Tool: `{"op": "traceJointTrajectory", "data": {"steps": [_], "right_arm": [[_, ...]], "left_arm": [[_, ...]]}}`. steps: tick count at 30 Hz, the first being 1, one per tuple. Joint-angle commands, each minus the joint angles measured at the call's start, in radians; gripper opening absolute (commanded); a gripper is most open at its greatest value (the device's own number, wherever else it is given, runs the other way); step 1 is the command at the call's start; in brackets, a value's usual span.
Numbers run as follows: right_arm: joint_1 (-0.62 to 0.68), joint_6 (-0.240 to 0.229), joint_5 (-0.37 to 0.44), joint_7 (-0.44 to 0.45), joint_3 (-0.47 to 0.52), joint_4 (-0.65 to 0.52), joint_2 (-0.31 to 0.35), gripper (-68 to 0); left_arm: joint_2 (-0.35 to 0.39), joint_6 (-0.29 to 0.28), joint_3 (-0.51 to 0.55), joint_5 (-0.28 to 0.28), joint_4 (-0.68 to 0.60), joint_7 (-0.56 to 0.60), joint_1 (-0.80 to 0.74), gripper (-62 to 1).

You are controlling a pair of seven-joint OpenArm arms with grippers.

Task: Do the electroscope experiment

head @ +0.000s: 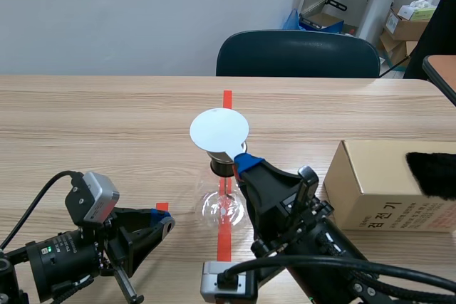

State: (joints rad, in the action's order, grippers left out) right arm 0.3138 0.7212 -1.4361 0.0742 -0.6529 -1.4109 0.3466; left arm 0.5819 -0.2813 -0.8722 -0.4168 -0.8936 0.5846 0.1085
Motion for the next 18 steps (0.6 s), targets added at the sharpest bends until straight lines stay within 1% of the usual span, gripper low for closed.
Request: {"op": "traceJointTrajectory", "data": {"steps": [1,6,8,13,18], "right_arm": [[-0.011,0.011,0.0,0.0,0.003,-0.015,0.008,-66.7],[-0.011,0.011,0.0,-0.003,0.004,-0.015,0.008,-66.7],[-0.011,0.011,0.0,-0.029,0.004,-0.015,0.008,-66.7],[-0.011,0.011,0.0,-0.144,0.004,-0.015,0.008,-66.7],[-0.011,0.011,0.0,-0.305,0.004,-0.015,0.008,-66.7]], "left_arm": [[-0.005,0.002,0.001,-0.006,-0.017,0.001,0.002,-52.4],[-0.005,0.002,0.001,-0.006,-0.017,-0.006,0.002,-52.4],[-0.005,0.002,0.001,-0.006,-0.017,-0.006,0.002,-52.4],[-0.005,0.003,0.001,-0.006,-0.017,-0.006,0.003,-52.4],[-0.005,0.002,0.001,-0.006,-0.017,-0.006,0.002,-52.4]]}}
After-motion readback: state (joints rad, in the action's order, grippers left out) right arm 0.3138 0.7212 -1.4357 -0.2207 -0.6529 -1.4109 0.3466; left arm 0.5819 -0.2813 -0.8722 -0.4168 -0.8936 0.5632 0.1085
